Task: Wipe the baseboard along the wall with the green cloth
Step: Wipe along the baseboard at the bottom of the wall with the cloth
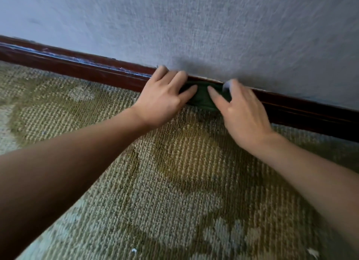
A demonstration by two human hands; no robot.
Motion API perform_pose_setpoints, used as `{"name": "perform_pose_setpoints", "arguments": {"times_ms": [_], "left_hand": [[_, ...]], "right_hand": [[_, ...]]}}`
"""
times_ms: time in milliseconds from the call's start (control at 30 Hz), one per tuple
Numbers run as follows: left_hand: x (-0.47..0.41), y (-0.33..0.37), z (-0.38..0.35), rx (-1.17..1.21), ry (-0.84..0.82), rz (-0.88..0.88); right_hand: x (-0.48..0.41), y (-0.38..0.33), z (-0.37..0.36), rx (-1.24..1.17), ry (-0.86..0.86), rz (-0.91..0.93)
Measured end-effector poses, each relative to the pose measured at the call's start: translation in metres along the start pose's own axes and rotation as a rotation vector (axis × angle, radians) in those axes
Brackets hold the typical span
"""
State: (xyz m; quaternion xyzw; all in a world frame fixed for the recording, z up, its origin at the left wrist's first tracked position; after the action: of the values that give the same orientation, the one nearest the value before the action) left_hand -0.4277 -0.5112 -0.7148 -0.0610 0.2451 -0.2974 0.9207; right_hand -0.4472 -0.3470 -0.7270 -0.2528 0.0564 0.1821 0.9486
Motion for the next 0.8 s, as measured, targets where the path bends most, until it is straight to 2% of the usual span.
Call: {"name": "perform_pose_setpoints", "arguments": {"times_ms": [167,300,433,567,800], "left_hand": [[0.0,0.002,-0.01,0.062,-0.02,0.046],[-0.001,-0.001,-0.008,0.099,-0.064,0.065],[-0.004,0.0,-0.002,0.095,-0.113,0.091],[-0.009,0.001,0.007,0.03,-0.178,0.068],[-0.007,0.007,0.013,0.022,-0.249,0.101]], "right_hand": [[0.001,-0.001,-0.004,0.013,-0.124,-0.082],[0.001,-0.003,-0.003,0.14,-0.276,0.001],[0.002,-0.005,0.001,0.112,-0.283,-0.068],[0.001,-0.009,0.005,0.266,-0.278,0.035],[-0.007,-0.014,0.005,0.119,-0.35,-0.138]]}}
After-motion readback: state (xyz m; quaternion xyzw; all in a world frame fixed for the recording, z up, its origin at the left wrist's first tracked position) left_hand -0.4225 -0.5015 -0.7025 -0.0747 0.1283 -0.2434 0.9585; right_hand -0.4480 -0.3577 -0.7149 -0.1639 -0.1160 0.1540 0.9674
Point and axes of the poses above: each hand's wrist, its own x-axis away from the middle knuckle, its own z-axis out of the back of the hand, y = z × x, the point moved 2 cm from there along -x, towards the middle knuckle, and after that the axes turned 2 degrees about x, right-handed, at the moved point
